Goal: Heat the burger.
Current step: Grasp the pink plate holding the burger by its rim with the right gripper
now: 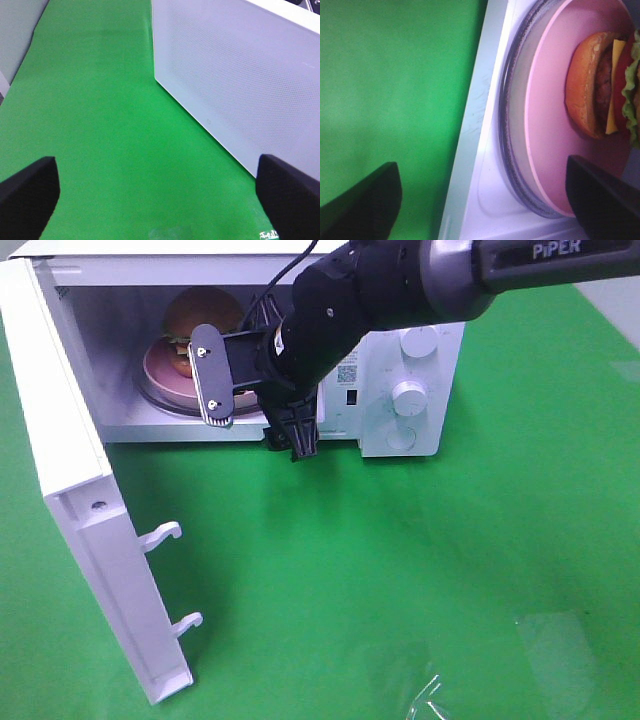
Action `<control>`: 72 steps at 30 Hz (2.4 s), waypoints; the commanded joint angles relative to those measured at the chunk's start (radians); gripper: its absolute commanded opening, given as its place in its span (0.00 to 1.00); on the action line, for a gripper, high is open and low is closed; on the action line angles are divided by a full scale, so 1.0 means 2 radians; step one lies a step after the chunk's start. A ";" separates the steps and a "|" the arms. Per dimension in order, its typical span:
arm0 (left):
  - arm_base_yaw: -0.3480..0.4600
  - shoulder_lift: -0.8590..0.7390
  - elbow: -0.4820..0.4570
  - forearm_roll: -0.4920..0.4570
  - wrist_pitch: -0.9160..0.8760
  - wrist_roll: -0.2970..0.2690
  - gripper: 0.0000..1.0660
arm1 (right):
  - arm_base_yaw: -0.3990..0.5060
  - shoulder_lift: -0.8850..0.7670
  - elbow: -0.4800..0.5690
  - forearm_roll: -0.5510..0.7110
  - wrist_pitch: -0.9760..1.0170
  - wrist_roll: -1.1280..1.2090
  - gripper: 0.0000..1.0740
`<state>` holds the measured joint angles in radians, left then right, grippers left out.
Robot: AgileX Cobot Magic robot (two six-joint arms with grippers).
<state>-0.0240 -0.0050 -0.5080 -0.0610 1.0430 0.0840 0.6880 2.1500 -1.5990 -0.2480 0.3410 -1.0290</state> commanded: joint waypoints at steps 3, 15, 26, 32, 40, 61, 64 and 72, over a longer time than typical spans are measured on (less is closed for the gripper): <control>0.001 -0.009 0.002 -0.001 0.000 -0.001 0.94 | 0.002 0.016 -0.026 0.012 0.006 0.006 0.79; 0.001 -0.009 0.002 -0.001 0.000 -0.001 0.94 | 0.002 0.073 -0.107 0.019 0.028 0.005 0.77; 0.001 -0.009 0.002 -0.001 0.000 -0.001 0.94 | 0.002 0.111 -0.155 0.038 0.027 -0.001 0.75; 0.001 -0.009 0.002 -0.001 0.000 -0.001 0.94 | 0.002 0.132 -0.178 0.057 0.022 -0.006 0.75; 0.001 -0.009 0.002 -0.001 0.000 -0.001 0.94 | 0.002 0.157 -0.186 0.083 0.001 -0.027 0.74; 0.001 -0.009 0.002 -0.001 0.000 -0.001 0.94 | 0.000 0.165 -0.186 0.111 0.000 -0.042 0.19; 0.001 -0.009 0.002 -0.001 0.000 -0.001 0.94 | 0.000 0.165 -0.186 0.116 0.001 -0.042 0.06; 0.001 -0.009 0.002 -0.001 0.000 -0.001 0.94 | 0.000 0.163 -0.186 0.116 0.015 -0.047 0.00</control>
<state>-0.0240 -0.0050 -0.5080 -0.0610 1.0430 0.0840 0.6870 2.4770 -1.9720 -0.0220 0.3200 -1.1130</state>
